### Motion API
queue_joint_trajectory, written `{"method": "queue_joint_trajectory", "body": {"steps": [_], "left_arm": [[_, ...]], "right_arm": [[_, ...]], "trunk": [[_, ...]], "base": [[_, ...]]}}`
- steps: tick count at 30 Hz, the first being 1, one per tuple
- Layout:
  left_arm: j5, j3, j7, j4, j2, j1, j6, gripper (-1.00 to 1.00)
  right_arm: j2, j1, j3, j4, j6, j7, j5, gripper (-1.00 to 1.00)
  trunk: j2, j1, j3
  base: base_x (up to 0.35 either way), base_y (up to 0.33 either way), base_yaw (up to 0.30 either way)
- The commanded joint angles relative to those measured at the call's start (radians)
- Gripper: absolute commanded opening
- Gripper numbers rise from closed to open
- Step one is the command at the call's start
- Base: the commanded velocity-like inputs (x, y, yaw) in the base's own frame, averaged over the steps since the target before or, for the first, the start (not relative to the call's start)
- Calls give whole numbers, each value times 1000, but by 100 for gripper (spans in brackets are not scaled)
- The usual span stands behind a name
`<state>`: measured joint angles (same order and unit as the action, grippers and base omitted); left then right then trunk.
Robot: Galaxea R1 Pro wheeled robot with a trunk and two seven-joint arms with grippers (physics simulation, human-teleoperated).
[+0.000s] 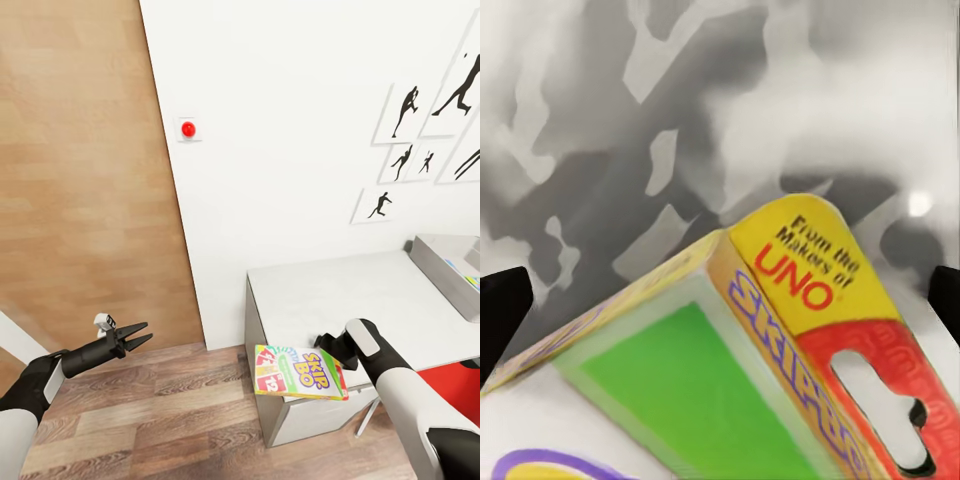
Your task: Put all the toys in the child's room - the three board games (two on the bed and one on the table), the two jigsaw puzzles on the table, and the tennis ball on the table - inside the toy box on the table in the child's room.
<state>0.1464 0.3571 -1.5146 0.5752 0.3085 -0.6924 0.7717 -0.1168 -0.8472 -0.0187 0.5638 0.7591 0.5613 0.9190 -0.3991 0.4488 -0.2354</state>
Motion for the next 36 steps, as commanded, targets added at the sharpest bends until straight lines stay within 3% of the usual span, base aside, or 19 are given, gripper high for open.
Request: {"method": "queue_joint_trajectory", "body": {"steps": [1,24,30,36], "left_arm": [[-1,0,-4,0,1,-1,11,100],[-1,0,-3,0,0,-1,11,100],[-1,0,-3,0,0,-1,11,100],[-1,0,-3,0,0,-1,11,100]], "right_arm": [[-1,0,1,1,-9,11,3,100],[-8,0,0,14,-22,12,3,100],[-23,3,0,27,-23,12,3,100],[-28,71,-8,191,-23,19,3,100]], "trunk": [[-1,1,-2],[-1,1,-2],[-1,1,-2],[-1,1,-2]], "base": [[0,0,0],[0,0,0],[0,0,0],[0,0,0]]}}
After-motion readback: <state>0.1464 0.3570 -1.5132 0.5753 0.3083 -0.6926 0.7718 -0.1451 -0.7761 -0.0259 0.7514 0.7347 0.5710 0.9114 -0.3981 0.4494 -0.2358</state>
